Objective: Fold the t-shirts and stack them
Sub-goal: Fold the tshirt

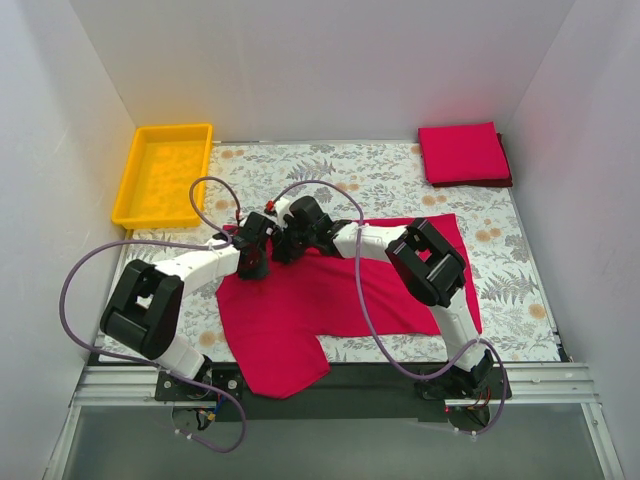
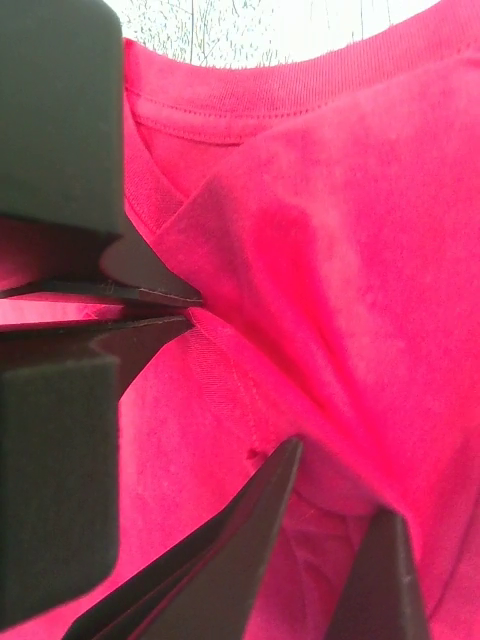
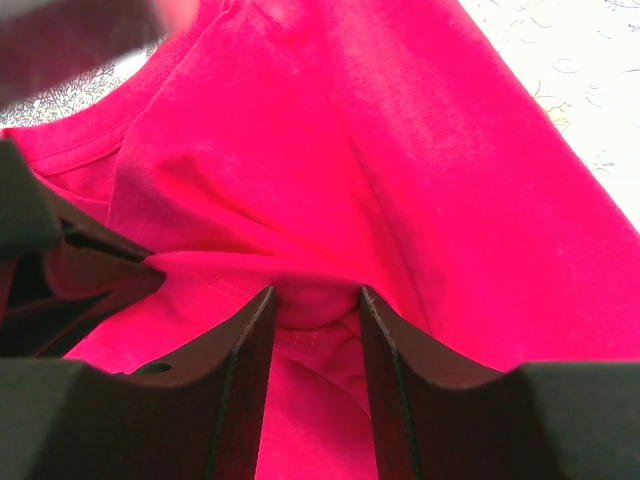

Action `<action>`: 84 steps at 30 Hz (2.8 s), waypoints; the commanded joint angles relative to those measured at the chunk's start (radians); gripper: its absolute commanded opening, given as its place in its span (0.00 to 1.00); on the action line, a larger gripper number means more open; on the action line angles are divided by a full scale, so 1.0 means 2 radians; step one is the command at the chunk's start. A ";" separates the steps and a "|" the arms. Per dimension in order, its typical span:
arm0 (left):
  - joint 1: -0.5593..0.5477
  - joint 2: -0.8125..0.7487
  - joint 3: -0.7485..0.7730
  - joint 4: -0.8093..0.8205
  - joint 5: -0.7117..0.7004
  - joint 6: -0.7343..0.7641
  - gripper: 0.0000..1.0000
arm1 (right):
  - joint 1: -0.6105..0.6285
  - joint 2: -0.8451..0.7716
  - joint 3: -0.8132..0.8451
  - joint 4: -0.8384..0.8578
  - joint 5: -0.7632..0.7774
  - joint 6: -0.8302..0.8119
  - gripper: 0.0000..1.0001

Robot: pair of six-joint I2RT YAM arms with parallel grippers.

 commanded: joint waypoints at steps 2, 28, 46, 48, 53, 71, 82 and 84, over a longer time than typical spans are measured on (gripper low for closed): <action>0.015 -0.015 0.010 -0.009 -0.013 -0.006 0.00 | 0.000 -0.027 -0.005 0.004 -0.009 -0.007 0.46; 0.100 -0.038 0.013 0.035 0.148 0.016 0.00 | 0.062 -0.099 -0.096 0.064 0.130 -0.126 0.48; 0.108 -0.025 0.020 0.031 0.156 0.017 0.00 | 0.072 -0.050 -0.057 0.054 0.133 -0.149 0.46; 0.109 -0.024 0.020 0.030 0.158 0.017 0.00 | 0.073 -0.047 -0.057 0.052 0.133 -0.149 0.45; 0.111 -0.025 0.019 0.030 0.158 0.017 0.00 | 0.073 -0.043 -0.056 0.052 0.133 -0.149 0.38; 0.111 -0.039 0.031 -0.010 0.142 0.017 0.00 | 0.073 -0.124 -0.105 0.047 0.115 -0.168 0.01; 0.111 -0.058 0.030 -0.077 0.147 -0.013 0.07 | 0.071 -0.161 -0.147 0.026 0.075 -0.175 0.01; 0.111 -0.073 0.025 -0.084 0.141 -0.027 0.10 | 0.070 -0.160 -0.152 0.026 0.069 -0.174 0.01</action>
